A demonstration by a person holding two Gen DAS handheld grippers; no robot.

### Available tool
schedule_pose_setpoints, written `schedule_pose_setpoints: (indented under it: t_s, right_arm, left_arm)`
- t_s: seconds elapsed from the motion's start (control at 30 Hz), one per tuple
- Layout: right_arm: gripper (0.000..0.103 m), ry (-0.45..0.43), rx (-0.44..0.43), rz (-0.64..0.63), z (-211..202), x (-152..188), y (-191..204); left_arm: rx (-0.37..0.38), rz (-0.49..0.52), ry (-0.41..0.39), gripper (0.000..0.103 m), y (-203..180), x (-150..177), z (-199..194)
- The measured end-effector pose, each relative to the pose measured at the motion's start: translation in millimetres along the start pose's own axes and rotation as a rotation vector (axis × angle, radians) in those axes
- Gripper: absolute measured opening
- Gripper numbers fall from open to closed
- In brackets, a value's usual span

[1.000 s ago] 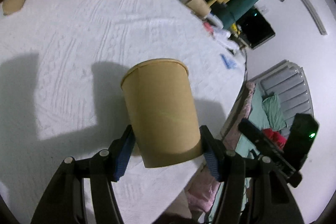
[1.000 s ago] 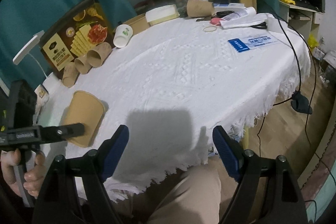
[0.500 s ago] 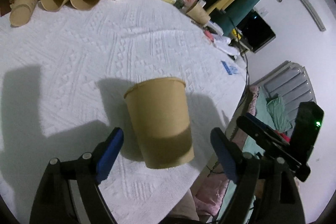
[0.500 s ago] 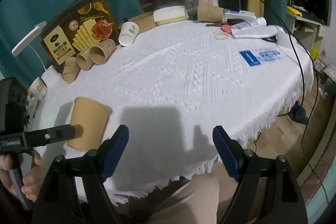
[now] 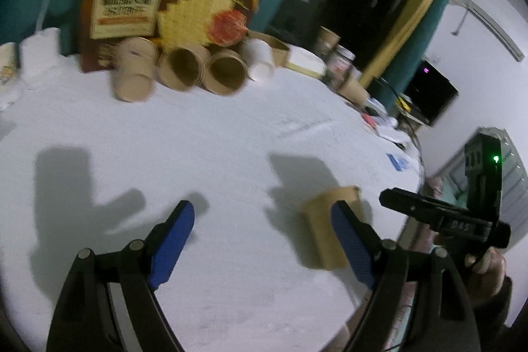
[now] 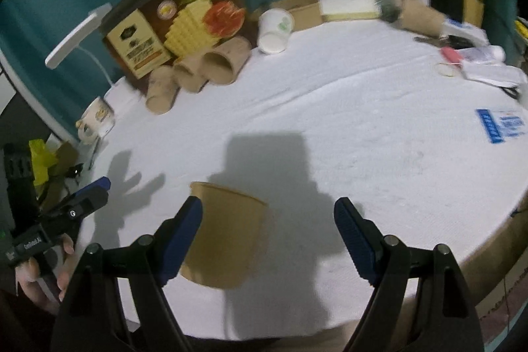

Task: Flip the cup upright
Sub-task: 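Grasp the brown kraft cup with the right gripper and lift it, then rotate the held cup with the right gripper until its rim faces up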

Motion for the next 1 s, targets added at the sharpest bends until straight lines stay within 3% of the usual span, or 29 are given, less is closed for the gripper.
schedule_pose_setpoints:
  t_s: [0.33,0.63,0.8,0.87,1.0]
  right_arm:
    - [0.080,0.176,-0.049,-0.005,51.8,-7.6,22.3]
    - [0.080,0.290,-0.085,-0.013,80.2,-1.7,33.8]
    - [0.079,0.298,-0.100,-0.008,85.5,1.8,35.6]
    - [0.067,0.302,-0.106,-0.019,85.6,2.0,38.1]
    - [0.067,0.296,-0.097,-0.058,81.2,2.3,45.0]
  left_arm:
    - [-0.074,-0.030,-0.049,0.085,44.3,1.9,-21.3]
    - [-0.069,-0.046,-0.046,0.085,59.0,4.0,-23.3]
    - [-0.061,-0.054,-0.048,0.085,60.8,2.1,-24.4]
    - [-0.059,-0.055,-0.047,0.085,61.0,1.9,-23.9]
    - [-0.052,-0.057,-0.041,0.085,61.4,1.6,-22.4]
Point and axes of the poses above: each gripper's, at about its wrist camera, not at the fingertips, and z roughly the way its jaws point, y to its left, x to its underside, the point moved 3 cm from there along z, roughly the way its jaws point, and after that the axes turned 1 degree about z, right-handed, at the moved point
